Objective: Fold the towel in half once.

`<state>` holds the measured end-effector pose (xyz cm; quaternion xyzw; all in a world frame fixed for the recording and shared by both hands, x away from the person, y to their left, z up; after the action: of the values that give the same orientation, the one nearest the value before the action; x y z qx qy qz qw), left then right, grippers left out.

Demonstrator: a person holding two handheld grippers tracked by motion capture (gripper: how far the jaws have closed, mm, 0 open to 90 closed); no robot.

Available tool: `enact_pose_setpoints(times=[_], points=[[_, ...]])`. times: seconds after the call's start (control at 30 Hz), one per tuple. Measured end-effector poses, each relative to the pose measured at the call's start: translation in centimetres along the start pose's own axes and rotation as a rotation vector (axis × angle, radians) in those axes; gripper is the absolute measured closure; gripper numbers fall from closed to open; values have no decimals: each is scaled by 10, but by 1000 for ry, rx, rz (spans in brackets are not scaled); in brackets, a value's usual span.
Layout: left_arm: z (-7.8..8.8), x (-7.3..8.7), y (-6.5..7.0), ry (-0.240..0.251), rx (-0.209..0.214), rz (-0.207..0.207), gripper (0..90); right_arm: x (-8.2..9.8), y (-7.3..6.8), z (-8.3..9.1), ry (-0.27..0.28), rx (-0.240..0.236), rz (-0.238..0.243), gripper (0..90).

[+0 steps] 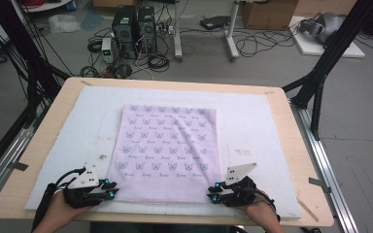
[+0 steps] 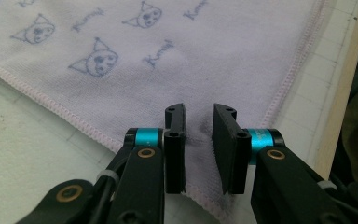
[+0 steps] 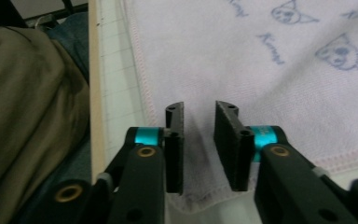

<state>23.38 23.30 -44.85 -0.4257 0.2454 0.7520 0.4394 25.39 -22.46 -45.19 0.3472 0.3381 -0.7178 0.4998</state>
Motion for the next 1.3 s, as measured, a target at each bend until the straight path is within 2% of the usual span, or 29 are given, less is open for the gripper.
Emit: enact_pose_setpoints(times=[0.07,0.13,0.23,0.4,0.47,0.67,0.77,1.03,1.1,1.13,1.3], points=[[0,0,0,-1,-1,1,742,0,0,0,3,3,12,763],[1,-2,-1,5,-5,0,737,-1,1,1,15,-1,3,740],[2,-6,-6,37,-25,16,705,-6,6,4,54,26,2,703],[3,-14,-21,85,-62,44,666,-15,19,9,102,83,-12,626],[5,-18,-27,100,-81,44,652,-17,25,10,120,100,-18,602],[6,-25,-44,137,-112,82,594,-26,40,13,146,146,-25,525],[4,-28,-51,151,-135,89,553,-30,48,13,157,156,-34,508],[-1,-37,-59,175,-144,102,505,-36,66,10,177,178,-53,441],[-2,-40,-62,175,-144,107,496,-37,71,12,183,188,-61,408],[-3,-41,-63,173,-146,107,493,-38,73,13,188,190,-74,406],[-3,-51,-74,170,-152,111,477,-46,82,18,201,208,-82,389]])
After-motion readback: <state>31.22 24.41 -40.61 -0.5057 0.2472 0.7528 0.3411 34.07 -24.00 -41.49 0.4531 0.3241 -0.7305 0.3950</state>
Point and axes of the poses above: each handheld gripper's, and its own axes: z roughly backward along the jaws, x roughly out of its underside, y roughly to its right, the point moved 1 cm from there along -z, roughly forward along the jaws, and after that the axes turned 10 degrees about y, right-handed, at the moved point
